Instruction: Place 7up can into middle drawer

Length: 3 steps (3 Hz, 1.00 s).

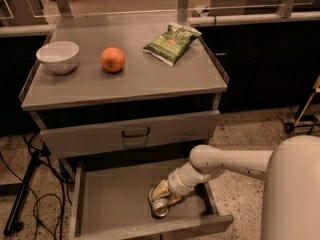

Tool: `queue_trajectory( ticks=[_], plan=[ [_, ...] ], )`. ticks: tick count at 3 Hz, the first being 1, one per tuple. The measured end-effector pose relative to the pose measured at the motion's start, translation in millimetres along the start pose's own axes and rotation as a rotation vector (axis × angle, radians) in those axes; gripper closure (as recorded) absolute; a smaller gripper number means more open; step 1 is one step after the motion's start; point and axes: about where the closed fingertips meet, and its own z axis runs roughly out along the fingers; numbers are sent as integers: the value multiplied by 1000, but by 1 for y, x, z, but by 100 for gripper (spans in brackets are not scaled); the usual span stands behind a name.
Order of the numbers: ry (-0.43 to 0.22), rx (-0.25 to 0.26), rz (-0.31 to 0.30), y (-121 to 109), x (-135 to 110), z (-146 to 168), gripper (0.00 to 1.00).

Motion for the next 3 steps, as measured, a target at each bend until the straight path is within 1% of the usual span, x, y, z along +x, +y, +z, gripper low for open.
queue_trajectory(
  ticks=[1,2,3],
  plan=[
    [0,0,0,0,0,0,82],
    [0,0,0,0,0,0,58],
    [0,0,0,0,0,0,27]
  ],
)
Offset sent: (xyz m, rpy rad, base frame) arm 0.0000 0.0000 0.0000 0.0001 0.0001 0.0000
